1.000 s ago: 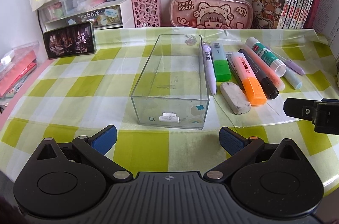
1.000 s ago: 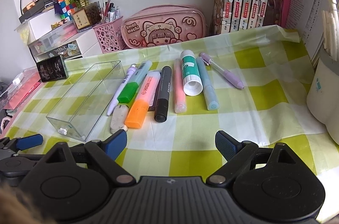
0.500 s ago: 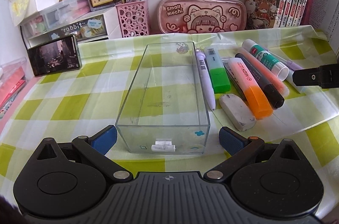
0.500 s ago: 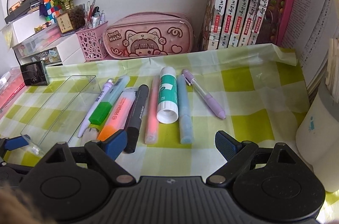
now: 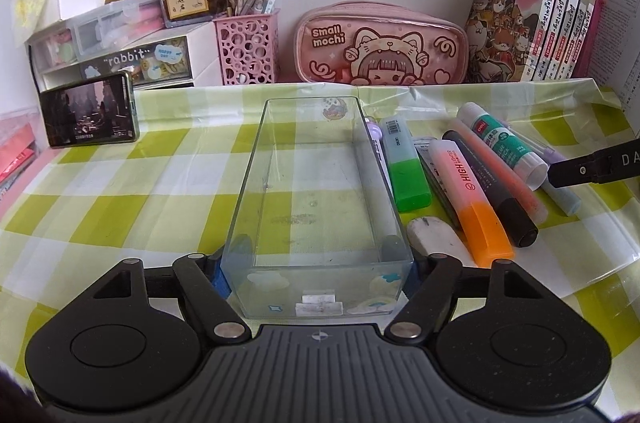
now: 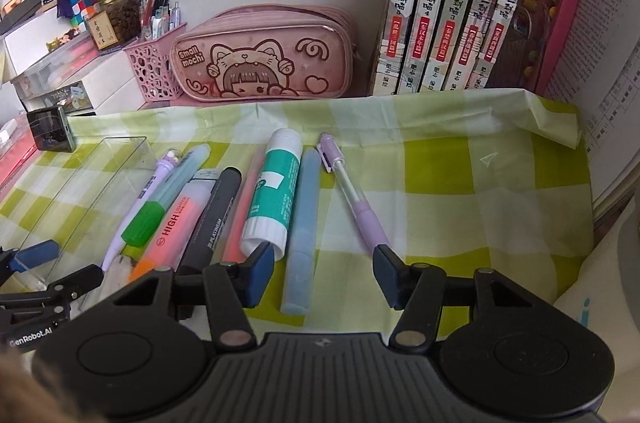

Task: Organize stationery
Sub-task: 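Grasp the light blue marker with the right tool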

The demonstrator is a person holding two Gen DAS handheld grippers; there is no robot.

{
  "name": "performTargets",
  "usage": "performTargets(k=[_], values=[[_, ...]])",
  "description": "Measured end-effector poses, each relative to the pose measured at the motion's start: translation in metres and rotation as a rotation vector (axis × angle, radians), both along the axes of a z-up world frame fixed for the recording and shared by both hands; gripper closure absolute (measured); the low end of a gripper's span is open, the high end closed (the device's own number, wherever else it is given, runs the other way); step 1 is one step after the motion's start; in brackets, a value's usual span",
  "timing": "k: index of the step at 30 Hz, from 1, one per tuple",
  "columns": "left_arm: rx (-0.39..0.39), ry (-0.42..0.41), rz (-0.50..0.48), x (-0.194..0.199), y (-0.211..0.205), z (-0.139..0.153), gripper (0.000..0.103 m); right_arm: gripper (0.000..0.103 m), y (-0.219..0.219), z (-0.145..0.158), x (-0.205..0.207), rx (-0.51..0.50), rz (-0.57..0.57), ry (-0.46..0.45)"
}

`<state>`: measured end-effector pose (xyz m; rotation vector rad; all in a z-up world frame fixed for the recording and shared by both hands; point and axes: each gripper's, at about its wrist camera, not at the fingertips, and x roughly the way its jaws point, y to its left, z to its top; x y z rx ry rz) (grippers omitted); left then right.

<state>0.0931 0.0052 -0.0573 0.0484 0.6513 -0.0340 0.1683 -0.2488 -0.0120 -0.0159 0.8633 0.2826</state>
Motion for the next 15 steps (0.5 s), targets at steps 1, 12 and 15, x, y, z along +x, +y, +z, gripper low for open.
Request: performTargets(k=[1, 12, 15], values=[[-0.001, -0.002, 0.000, 0.000, 0.000, 0.000, 0.030, 0.065, 0.002, -0.002, 0.003, 0.002, 0.011, 0.011], [-0.018, -0.025, 0.011, -0.005, 0.002, -0.003, 0.030, 0.074, 0.023, -0.008, 0.021, -0.063, 0.064, 0.038], [-0.016, -0.025, 0.013, -0.005, 0.002, -0.003, 0.030, 0.074, 0.023, -0.008, 0.018, -0.051, 0.051, 0.039]])
